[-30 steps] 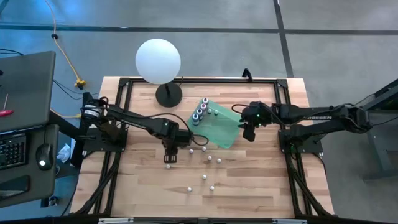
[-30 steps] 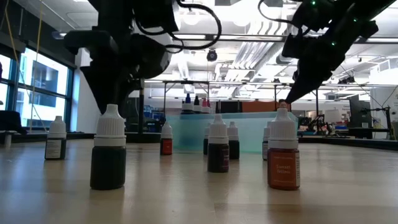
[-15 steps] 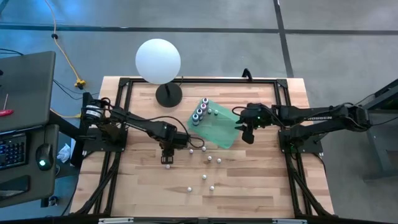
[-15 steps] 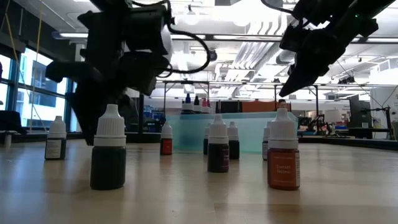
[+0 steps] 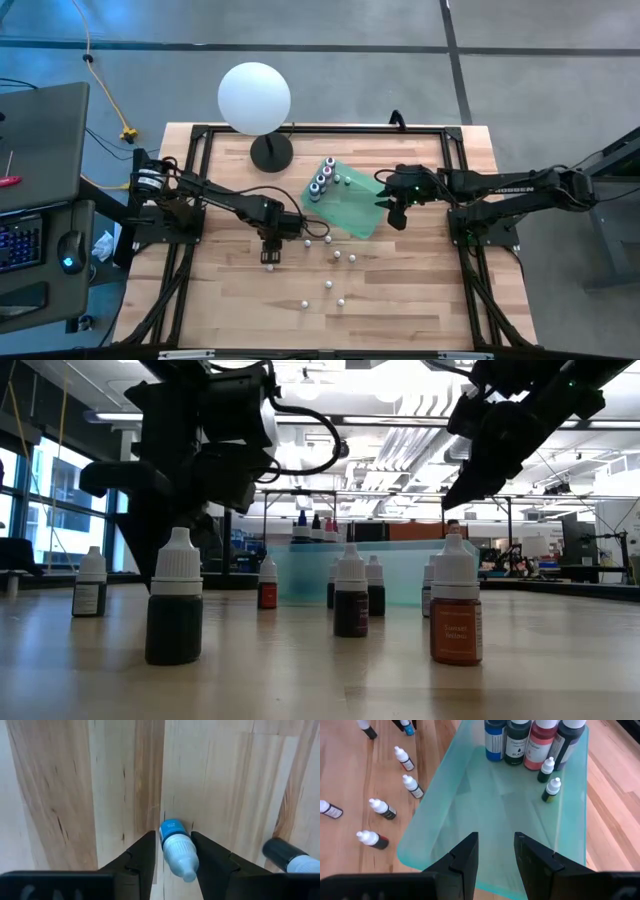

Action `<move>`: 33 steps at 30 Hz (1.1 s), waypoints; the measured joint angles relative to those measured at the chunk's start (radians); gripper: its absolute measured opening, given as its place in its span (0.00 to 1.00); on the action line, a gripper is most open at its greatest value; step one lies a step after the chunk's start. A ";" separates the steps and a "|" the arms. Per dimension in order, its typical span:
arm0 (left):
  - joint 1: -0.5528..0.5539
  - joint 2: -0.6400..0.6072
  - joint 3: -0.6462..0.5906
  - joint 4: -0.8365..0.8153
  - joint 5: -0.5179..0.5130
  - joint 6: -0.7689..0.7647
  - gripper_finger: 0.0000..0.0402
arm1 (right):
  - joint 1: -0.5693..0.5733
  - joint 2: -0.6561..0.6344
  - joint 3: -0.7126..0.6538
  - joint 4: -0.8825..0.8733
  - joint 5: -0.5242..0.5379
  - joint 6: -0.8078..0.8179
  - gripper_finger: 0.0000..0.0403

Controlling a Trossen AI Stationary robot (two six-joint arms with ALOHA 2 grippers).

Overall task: Pick & Place food coloring
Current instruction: Put the small blue food coloring bottle into the green container

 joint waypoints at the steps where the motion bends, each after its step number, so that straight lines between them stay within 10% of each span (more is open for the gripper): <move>1: 0.000 0.000 0.000 -0.001 0.000 0.000 0.27 | 0.000 0.000 0.000 0.000 0.000 0.000 0.29; 10: 0.000 0.000 0.023 -0.006 0.000 -0.002 0.13 | 0.000 0.000 0.000 0.000 0.001 0.000 0.29; 23: 0.036 -0.001 0.443 -0.160 -0.184 0.202 0.17 | 0.000 0.000 0.000 0.000 0.049 0.000 0.29; 33: 0.192 0.108 0.622 -0.112 -0.110 0.325 0.17 | 0.000 0.000 0.000 -0.002 0.049 0.000 0.29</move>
